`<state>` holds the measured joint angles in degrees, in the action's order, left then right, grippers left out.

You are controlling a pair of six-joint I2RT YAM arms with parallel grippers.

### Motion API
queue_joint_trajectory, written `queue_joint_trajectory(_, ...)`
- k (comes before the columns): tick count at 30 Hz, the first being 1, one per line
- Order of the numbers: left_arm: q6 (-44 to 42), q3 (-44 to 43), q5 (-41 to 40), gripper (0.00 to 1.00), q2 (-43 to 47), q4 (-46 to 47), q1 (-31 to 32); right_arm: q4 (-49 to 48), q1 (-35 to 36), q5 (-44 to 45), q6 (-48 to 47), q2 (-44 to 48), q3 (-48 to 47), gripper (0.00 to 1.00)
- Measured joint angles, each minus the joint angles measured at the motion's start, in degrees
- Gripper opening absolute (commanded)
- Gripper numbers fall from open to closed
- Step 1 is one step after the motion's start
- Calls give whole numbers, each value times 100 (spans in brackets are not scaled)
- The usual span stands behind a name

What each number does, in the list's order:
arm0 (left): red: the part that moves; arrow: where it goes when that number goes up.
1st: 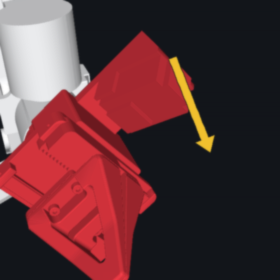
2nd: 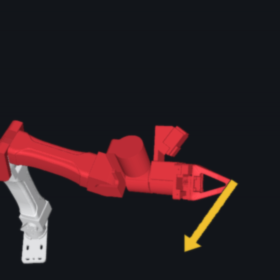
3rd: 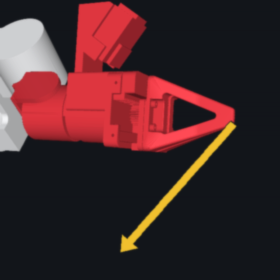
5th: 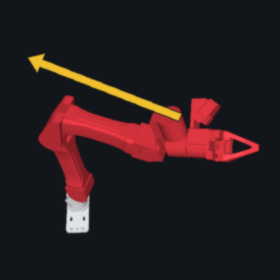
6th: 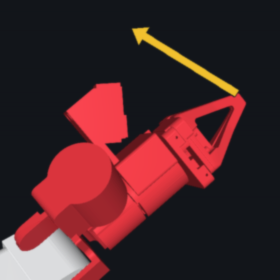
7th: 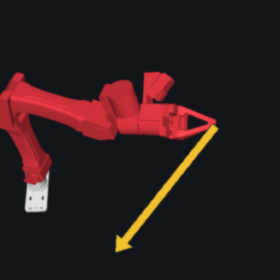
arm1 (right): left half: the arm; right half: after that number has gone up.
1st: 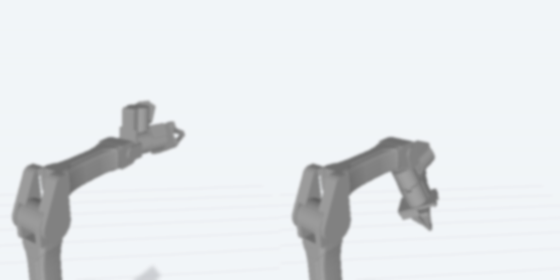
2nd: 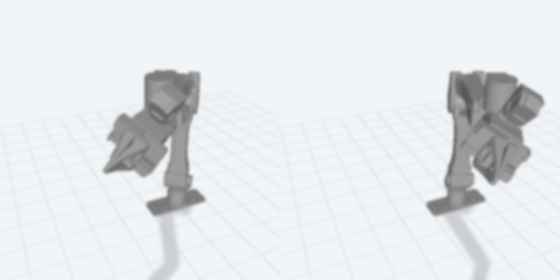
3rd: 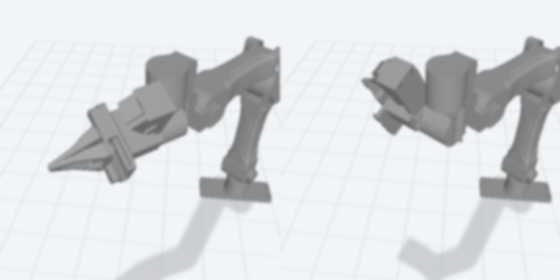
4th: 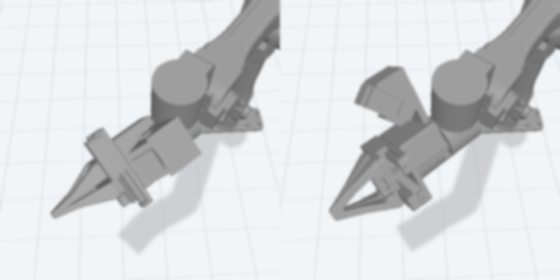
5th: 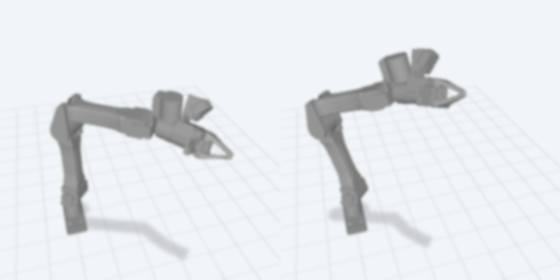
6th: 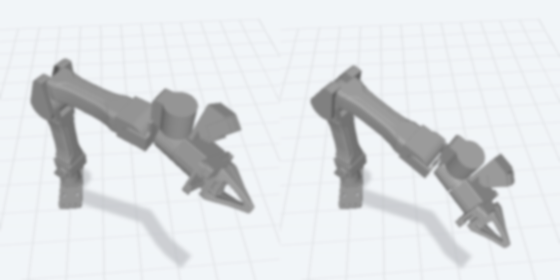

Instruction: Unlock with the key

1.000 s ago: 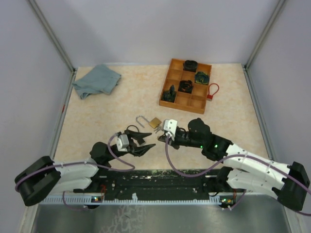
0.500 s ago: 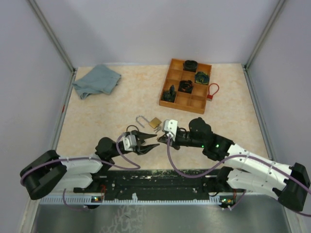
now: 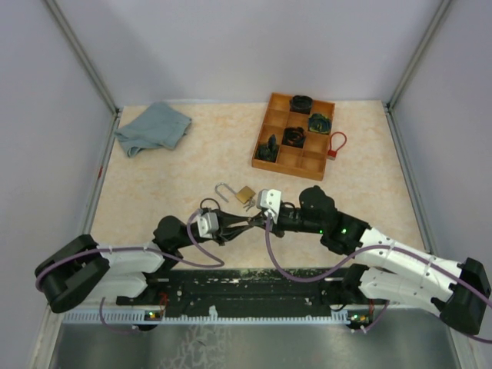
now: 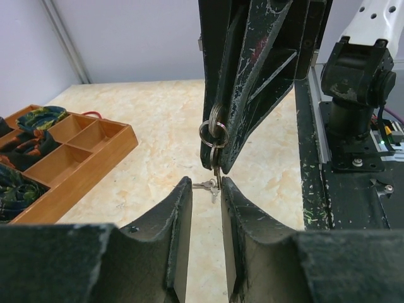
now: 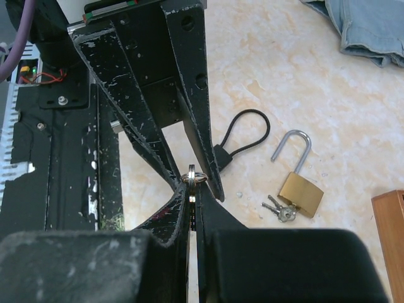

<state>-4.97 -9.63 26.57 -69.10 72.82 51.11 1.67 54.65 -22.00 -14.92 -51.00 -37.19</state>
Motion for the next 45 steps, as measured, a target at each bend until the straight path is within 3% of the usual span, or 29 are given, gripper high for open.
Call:
queue_joint_trajectory(6,22,-2,-61,1,2,0,0,-15,0,-9,11,0,0,0)
queue_joint_trajectory(13,-328,-39,-219,0,297,-378,26,-11,-2,52,114,79,0,2)
queue_joint_trajectory(16,-754,-166,-282,0,516,-798,57,-7,-7,120,258,146,0,12)
queue_joint_trajectory(18,-1097,-258,-358,0,651,-1093,85,4,-9,155,404,190,0,25)
queue_joint_trajectory(22,-2022,-411,-863,0,848,-1582,166,144,-7,149,863,345,0,42)
queue_joint_trajectory(28,-3788,-485,-1943,0,839,-1696,516,564,0,223,1650,605,-13,55)
queue_joint_trajectory(36,-6266,-577,-3060,0,177,-1193,1156,927,-55,780,2566,627,-269,56)
queue_joint_trajectory(45,-9276,-1110,-4507,0,-1381,-251,1971,468,-640,1436,3222,1200,166,55)
